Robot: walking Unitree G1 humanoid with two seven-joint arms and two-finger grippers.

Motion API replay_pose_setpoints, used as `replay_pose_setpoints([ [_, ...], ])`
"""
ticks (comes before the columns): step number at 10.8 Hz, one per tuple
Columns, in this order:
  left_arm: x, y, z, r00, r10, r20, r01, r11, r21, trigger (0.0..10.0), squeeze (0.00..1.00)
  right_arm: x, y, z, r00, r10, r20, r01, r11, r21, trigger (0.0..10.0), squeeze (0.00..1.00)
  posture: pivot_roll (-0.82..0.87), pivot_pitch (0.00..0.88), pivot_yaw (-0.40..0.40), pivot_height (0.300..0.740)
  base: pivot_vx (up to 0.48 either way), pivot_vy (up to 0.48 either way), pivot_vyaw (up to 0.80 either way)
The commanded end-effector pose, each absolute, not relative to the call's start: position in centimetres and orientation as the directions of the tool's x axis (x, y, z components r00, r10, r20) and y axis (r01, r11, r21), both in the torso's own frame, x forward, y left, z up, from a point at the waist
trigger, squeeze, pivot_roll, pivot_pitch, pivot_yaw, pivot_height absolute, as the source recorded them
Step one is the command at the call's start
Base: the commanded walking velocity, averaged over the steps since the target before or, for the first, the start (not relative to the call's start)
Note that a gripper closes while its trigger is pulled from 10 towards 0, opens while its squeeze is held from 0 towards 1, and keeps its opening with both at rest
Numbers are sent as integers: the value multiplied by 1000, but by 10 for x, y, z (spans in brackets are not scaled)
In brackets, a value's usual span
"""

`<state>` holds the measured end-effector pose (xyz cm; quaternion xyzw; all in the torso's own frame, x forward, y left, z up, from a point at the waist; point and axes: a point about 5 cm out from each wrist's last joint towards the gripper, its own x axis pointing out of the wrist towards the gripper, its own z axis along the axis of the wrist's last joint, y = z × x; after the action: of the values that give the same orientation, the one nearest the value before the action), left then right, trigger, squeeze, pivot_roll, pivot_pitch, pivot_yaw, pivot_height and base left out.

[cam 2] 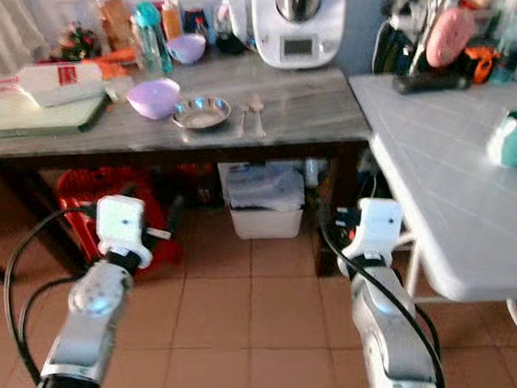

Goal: Setting the table

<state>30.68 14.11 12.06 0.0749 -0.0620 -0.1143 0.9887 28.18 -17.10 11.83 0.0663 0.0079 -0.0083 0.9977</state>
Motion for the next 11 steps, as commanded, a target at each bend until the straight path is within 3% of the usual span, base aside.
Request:
replay_pose_setpoints([
  [1, 308, 132, 124, 957, -265, 115, 246, 956, 161, 10000, 0, 280, -178, 122, 999, -47, -6, 47, 991, 128, 10000, 0, -8, 0, 20, 740, 0, -394, 0],
  [11, 308, 128, 126, 950, -293, 109, 276, 950, 145, 10000, 0, 279, -179, 120, 997, -72, -15, 74, 989, 129, 10000, 0, -9, 0, 25, 740, 0, -412, 0],
])
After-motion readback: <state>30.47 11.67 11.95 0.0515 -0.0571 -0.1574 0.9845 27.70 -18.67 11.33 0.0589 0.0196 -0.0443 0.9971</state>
